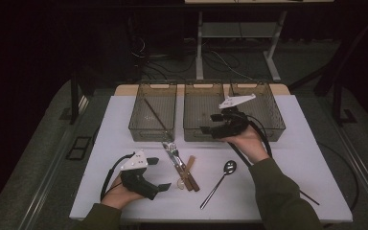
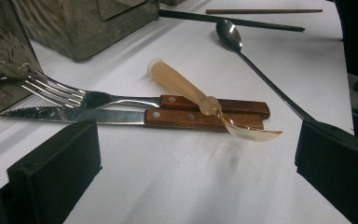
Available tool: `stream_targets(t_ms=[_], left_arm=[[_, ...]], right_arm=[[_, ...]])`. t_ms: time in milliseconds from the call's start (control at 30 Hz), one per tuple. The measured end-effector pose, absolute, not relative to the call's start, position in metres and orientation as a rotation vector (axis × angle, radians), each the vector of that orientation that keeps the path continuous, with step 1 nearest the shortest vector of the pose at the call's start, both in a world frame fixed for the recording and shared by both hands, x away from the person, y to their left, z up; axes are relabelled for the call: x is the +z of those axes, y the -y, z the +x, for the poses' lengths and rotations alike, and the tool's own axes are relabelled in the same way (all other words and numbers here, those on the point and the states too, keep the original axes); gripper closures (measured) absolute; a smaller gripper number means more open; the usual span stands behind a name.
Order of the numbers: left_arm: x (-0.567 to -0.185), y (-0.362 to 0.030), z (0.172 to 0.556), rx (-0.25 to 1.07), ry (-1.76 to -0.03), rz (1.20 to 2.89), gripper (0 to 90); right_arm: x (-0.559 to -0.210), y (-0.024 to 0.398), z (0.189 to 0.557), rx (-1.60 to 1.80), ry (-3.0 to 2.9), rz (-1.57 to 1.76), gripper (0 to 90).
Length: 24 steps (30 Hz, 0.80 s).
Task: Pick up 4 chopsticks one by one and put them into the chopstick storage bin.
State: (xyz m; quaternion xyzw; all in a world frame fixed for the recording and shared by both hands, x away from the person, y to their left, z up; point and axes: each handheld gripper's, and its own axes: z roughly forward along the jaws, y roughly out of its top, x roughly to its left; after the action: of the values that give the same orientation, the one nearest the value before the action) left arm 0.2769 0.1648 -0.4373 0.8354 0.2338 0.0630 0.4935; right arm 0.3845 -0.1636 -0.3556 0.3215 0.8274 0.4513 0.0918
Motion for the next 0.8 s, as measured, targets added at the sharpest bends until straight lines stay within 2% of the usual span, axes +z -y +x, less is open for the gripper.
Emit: stream_targets(t_ms=[800], left_arm=[[-0.437,-0.165,0.276,0.172,-0.572,2.046,0.0]], right_arm=[[-0.386,0.258,0.331,1.292,-2.412,0.997,33.2]])
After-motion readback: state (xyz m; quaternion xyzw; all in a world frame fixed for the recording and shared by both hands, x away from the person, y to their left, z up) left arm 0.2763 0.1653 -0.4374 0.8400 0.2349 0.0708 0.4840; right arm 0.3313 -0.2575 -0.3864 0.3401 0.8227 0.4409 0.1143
